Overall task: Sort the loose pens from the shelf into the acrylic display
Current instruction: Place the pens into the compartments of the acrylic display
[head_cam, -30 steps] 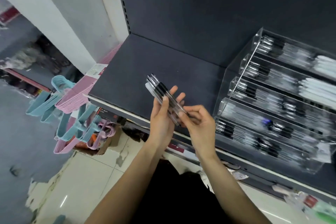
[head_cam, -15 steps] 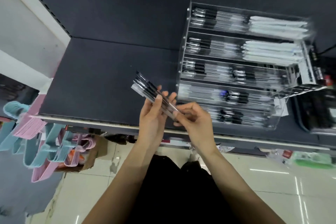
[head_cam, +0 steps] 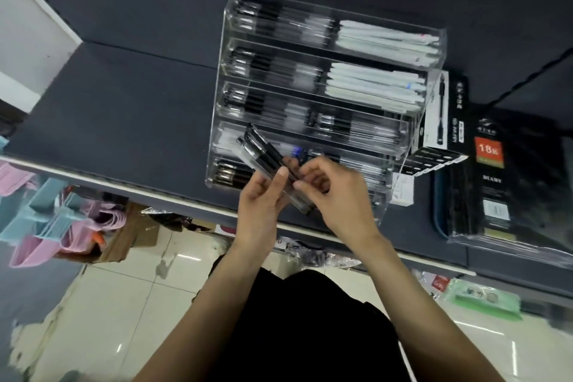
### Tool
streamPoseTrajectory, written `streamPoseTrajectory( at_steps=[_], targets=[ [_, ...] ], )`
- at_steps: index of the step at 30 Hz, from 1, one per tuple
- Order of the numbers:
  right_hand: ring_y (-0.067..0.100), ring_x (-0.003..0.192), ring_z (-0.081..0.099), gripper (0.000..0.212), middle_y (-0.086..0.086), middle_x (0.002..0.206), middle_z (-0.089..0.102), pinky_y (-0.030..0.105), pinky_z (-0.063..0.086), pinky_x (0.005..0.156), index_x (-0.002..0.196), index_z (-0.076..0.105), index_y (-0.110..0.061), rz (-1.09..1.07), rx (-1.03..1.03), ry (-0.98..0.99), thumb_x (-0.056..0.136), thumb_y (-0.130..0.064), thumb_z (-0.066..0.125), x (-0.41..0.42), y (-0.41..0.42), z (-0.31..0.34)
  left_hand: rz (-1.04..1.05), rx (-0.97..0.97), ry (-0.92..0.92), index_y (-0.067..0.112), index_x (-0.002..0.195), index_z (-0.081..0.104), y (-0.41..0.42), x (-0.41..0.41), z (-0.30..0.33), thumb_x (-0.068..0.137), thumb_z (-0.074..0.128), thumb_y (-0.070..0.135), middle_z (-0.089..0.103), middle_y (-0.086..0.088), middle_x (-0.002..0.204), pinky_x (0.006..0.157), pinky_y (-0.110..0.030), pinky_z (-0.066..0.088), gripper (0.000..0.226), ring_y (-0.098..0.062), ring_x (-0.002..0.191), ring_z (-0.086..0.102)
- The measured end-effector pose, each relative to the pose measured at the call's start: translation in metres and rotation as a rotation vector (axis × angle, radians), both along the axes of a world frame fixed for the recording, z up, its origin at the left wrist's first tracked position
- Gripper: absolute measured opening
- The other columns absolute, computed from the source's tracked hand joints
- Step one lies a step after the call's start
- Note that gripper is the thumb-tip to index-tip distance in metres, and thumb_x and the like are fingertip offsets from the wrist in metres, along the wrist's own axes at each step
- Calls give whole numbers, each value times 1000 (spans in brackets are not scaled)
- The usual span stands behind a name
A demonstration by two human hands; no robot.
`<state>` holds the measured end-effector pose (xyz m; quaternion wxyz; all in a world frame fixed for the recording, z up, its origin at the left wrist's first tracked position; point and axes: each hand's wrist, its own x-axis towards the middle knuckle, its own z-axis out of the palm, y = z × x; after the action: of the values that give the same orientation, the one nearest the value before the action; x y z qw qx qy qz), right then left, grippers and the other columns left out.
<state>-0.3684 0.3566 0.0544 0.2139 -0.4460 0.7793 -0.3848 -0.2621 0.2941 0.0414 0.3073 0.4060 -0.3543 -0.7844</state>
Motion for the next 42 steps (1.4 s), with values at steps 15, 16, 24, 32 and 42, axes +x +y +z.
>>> streamPoseTrajectory(
  at_steps=[15, 16, 24, 32, 42],
  targets=[
    [21, 52, 53, 26, 1, 57, 54, 18, 18, 43, 60, 63, -12, 75, 458, 1069, 55, 7, 80, -115, -9, 23, 100, 37, 38, 15, 77, 67, -11, -9, -1, 96, 51, 15, 73, 4, 92, 90, -29, 54, 25, -12, 98, 68],
    [21, 53, 54, 24, 1, 59, 56, 20, 22, 43, 63, 63, -12, 86, 509, 1080, 59, 7, 78, -115, -10, 21, 104, 56, 49, 18, 75, 67, -11, -9, -3, 96, 51, 16, 73, 5, 94, 89, -28, 54, 27, -14, 101, 67],
    [16, 58, 64, 16, -2, 71, 64, 22, 29, 47, 79, 65, -16, 66, 616, 1158, 71, -11, 78, -112, -16, 15, 64, 157, 62, 12, 81, 58, -6, -15, -7, 96, 49, 12, 71, 5, 99, 98, -39, 49, 18, -8, 94, 64],
    [27, 64, 65, 25, 11, 76, 67, 29, 50, 47, 85, 70, -3, -72, 115, 947, 65, 12, 74, -101, -1, 10, 37, 211, 108, 10, 89, 61, 0, -28, -3, 97, 49, 10, 68, 6, 101, 87, -36, 56, 15, -9, 87, 63],
    [2, 72, 59, 18, -11, 82, 65, 12, 46, 68, 99, 71, -19, 49, 61, 40, 81, -20, 73, -37, 13, 5, -69, 122, 128, 14, 116, 63, 9, -34, -3, 94, 50, 15, 70, -8, 99, 77, -25, 56, 25, -15, 91, 69]
  ],
)
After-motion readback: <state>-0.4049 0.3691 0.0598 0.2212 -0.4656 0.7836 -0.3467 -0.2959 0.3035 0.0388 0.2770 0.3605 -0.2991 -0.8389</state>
